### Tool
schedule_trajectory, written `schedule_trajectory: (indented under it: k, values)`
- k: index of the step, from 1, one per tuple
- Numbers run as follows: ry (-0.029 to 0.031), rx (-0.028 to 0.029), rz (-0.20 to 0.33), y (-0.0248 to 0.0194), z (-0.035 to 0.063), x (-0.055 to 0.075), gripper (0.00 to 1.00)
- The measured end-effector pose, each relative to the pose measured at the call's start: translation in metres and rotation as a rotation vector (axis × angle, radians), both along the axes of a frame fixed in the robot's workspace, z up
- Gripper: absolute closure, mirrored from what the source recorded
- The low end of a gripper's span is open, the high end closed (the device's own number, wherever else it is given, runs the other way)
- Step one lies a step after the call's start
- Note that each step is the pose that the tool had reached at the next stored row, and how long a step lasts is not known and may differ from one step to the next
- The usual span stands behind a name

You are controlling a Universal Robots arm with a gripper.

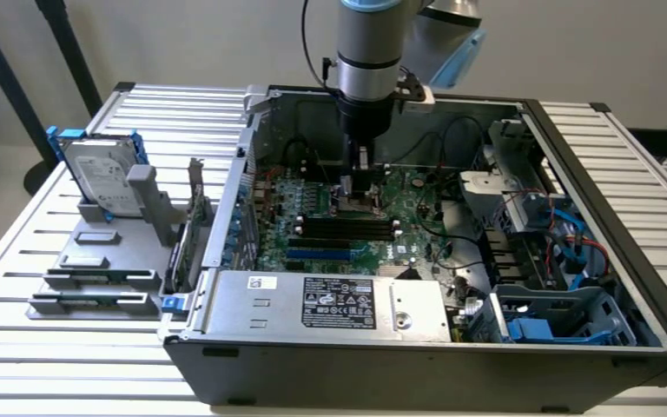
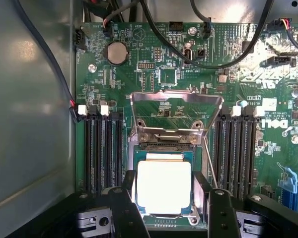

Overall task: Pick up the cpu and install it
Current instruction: 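Place the cpu into insertion slot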

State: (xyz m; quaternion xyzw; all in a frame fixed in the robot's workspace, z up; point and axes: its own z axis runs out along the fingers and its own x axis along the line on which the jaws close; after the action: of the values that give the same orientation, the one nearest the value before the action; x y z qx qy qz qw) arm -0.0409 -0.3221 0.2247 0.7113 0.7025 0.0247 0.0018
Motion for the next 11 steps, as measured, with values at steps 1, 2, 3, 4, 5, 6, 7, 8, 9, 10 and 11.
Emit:
schedule_trajectory:
  k: [1, 2, 3, 4, 5, 6, 7, 8, 9, 10, 11]
  values:
    - [0.0049, -0.0001, 0.0, -0.0001, -0.0004, 0.0, 0.45]
    - [0.0092, -0.0002, 0.0, -0.0001, -0.001, 0.0, 0.45]
    - [0.0114, -0.0005, 0.0, -0.0001, -0.0015, 0.0, 0.45]
    - [0.0123, -0.0007, 0.0, -0.0001, -0.0018, -0.0001, 0.45]
    - [0.0126, -0.0009, 0.0, -0.0001, -0.0021, -0.0001, 0.45]
    - [0.0127, -0.0009, 0.0, -0.0001, -0.0023, 0.0, 0.45]
    - [0.0128, -0.0008, 0.0, -0.0002, -0.0025, 0.0, 0.45]
    - [0.0128, -0.0007, 0.0, -0.0002, -0.0028, 0.0, 0.45]
    - [0.0131, -0.0007, 0.0, -0.0004, -0.0031, 0.0001, 0.45]
    - [0.0137, -0.0007, 0.0, -0.0008, -0.0034, 0.0002, 0.45]
    - [0.0146, -0.0006, 0.0, -0.0011, -0.0038, 0.0003, 0.45]
